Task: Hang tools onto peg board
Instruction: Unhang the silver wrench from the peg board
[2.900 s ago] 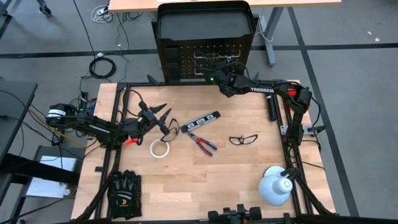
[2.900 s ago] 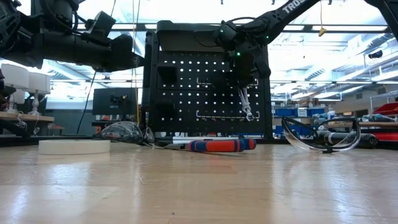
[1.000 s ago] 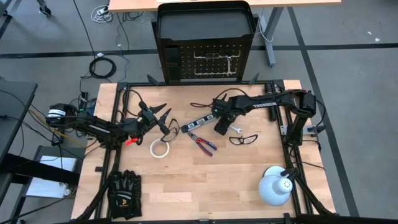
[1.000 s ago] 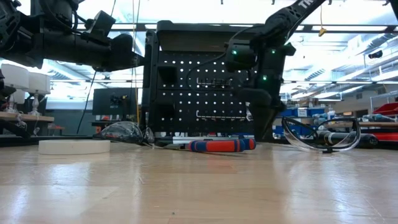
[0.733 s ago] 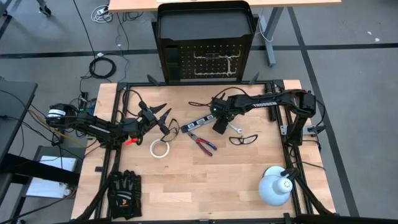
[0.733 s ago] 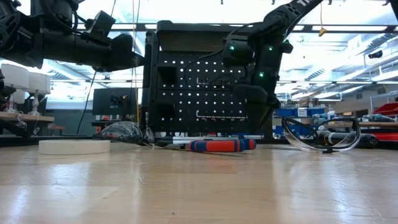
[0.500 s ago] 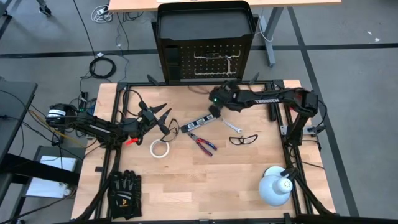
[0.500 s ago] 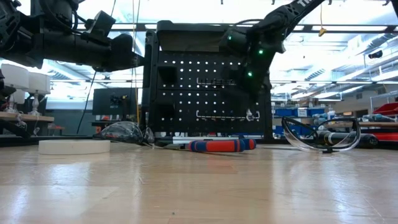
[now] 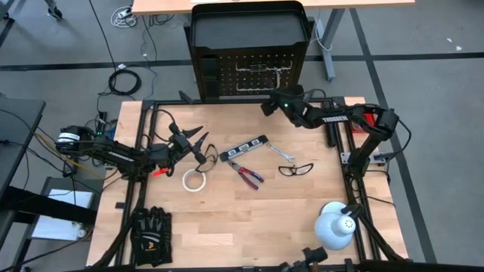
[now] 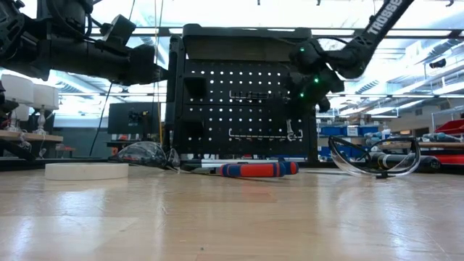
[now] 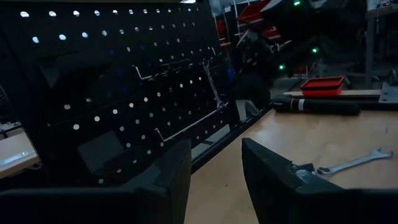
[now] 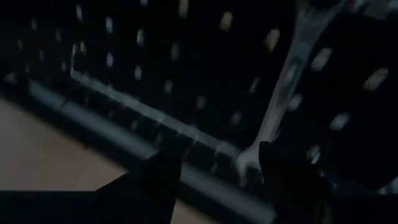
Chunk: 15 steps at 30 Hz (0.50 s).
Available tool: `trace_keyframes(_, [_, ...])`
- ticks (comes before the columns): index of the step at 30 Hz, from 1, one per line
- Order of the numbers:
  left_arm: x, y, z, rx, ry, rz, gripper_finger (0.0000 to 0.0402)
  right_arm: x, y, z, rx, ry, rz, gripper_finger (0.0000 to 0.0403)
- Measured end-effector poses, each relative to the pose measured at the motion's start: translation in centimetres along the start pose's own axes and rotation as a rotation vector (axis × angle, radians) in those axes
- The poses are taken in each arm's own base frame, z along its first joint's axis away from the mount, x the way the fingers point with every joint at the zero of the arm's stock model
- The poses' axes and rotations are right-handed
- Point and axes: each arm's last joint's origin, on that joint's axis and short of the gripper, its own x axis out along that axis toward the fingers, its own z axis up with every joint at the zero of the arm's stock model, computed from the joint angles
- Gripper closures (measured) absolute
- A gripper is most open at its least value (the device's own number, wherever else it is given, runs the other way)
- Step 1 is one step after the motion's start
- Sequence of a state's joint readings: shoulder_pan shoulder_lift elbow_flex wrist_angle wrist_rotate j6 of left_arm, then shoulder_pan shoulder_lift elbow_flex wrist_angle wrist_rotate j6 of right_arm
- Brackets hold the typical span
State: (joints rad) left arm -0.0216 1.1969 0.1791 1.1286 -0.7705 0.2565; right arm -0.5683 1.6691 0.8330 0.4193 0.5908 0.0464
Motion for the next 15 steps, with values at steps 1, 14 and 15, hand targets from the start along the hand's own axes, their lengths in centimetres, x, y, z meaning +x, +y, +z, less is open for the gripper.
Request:
trace_keyframes(1, [0.0, 0.0, 0.0, 0.000, 0.001, 0.003, 0.0257, -0.1, -0.1, 0.0, -0.018, -0.042, -0.016, 0.0175])
trace_keyframes(14, [0.3, 0.4, -0.1, -0.002, 0.004, 0.032, 0.0257, 0.0, -1.3, 0.7, -0.158, -0.150, -0.151, 0.0157])
trace_keyframes(15, [0.3, 0.4, -0.1, -0.002, 0.005, 0.032, 0.0257, 0.1, -1.4, 0.8, -0.155, -0.152, -0.154, 0.0152])
